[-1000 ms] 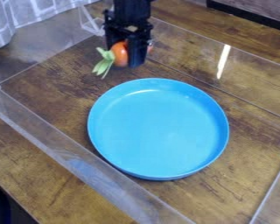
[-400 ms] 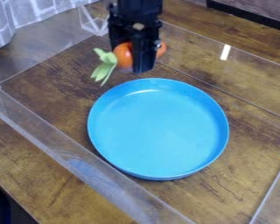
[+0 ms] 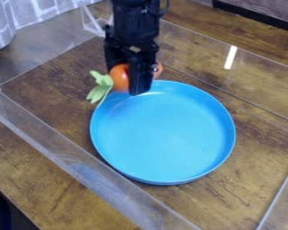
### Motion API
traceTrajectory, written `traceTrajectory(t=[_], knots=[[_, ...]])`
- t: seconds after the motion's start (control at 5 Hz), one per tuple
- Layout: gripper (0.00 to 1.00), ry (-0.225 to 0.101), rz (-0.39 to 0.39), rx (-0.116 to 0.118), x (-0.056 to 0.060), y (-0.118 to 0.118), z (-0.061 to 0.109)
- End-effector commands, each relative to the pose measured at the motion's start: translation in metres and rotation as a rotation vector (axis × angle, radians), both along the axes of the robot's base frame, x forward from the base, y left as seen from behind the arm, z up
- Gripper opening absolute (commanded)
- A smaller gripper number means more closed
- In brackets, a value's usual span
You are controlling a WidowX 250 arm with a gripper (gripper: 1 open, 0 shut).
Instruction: Put the carrot in the blue tray
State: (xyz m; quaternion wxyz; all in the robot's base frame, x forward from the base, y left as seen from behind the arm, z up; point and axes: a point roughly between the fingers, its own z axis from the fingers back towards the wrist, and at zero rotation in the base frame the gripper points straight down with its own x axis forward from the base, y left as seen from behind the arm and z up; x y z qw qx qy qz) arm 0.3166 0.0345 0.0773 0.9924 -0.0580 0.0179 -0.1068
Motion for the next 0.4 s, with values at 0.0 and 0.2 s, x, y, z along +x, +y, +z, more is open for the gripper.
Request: traceTrajectory(t=[0.0, 0.2], knots=[[0.00, -0.064, -0.017, -0.001, 0.0030, -0.0079, 0.0143], [0.00, -0.058, -0.023, -0.011, 0.0031, -0.0125, 0.0104]])
